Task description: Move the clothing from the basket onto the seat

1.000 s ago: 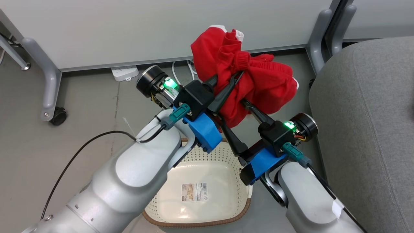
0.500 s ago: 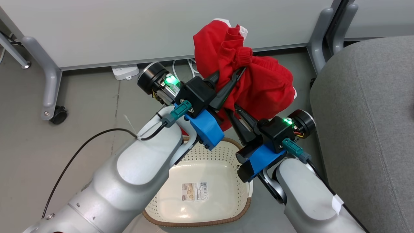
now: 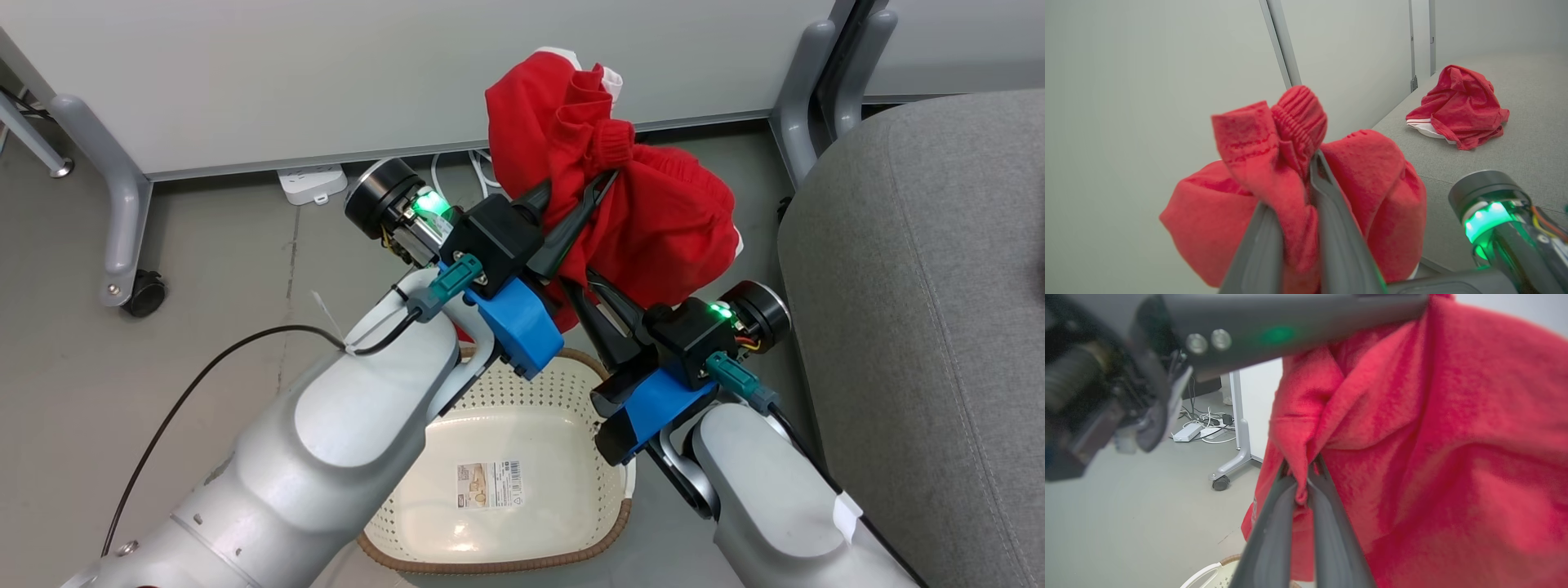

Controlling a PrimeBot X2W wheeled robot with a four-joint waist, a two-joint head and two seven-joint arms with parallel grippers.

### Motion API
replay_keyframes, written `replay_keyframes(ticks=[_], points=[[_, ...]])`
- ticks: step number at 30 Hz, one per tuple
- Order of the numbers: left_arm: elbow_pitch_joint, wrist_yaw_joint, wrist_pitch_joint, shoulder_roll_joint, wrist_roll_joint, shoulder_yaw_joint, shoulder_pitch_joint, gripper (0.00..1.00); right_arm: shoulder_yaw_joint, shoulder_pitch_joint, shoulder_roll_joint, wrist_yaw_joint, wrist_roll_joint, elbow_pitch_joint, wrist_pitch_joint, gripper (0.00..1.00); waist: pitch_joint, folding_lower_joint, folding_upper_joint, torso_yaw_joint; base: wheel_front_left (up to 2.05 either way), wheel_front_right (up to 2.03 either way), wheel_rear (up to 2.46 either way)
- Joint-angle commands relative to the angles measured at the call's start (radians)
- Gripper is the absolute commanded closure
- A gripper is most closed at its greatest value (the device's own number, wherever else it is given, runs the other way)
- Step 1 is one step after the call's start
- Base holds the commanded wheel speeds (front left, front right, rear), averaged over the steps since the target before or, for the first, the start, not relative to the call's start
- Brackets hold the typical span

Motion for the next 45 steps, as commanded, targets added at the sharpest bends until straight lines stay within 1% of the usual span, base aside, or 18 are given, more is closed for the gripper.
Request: replay_keyframes(ticks=[1,12,13,14,32,40,45], points=[[0.002,-0.002,-0.005,0.0,0.005,0.005,0.008,1.0,0.004,-0.014,0.004,-0.001,0.002,0.004,0.0,1.0,0.0,0.0,0.0,0.0,0.0,0.0,0.0],[0.012,-0.009,-0.005,-0.003,0.009,0.013,0.015,1.0,0.013,-0.005,0.004,-0.001,0.008,0.009,0.0,1.0,-0.006,0.0,0.0,-0.002,0.0,0.0,0.0],[0.012,-0.008,-0.005,-0.004,0.01,0.015,0.016,0.63,0.014,-0.004,0.004,-0.001,0.008,0.009,0.0,1.0,-0.006,0.0,0.0,-0.002,0.0,0.0,0.0],[0.008,-0.005,-0.005,-0.004,0.015,0.017,0.016,0.0,0.016,-0.003,0.004,-0.001,0.008,0.01,0.0,1.0,-0.007,0.0,0.0,-0.003,0.0,0.0,0.0],[0.002,-0.01,-0.004,0.0,0.037,0.036,0.016,0.0,0.012,-0.021,0.003,-0.001,0.008,0.013,0.0,1.0,0.012,0.0,0.0,-0.017,0.0,0.0,0.0],[-0.001,-0.011,-0.004,0.012,0.045,0.043,0.011,0.0,-0.037,-0.031,0.003,-0.001,-0.009,0.009,0.0,1.0,0.038,0.0,0.0,-0.061,0.0,0.0,0.0],[-0.004,-0.014,-0.004,0.02,0.045,0.043,0.0,0.0,-0.086,-0.034,0.003,-0.001,-0.015,0.0,0.0,1.0,0.06,0.0,0.0,-0.106,0.0,0.0,0.0]])
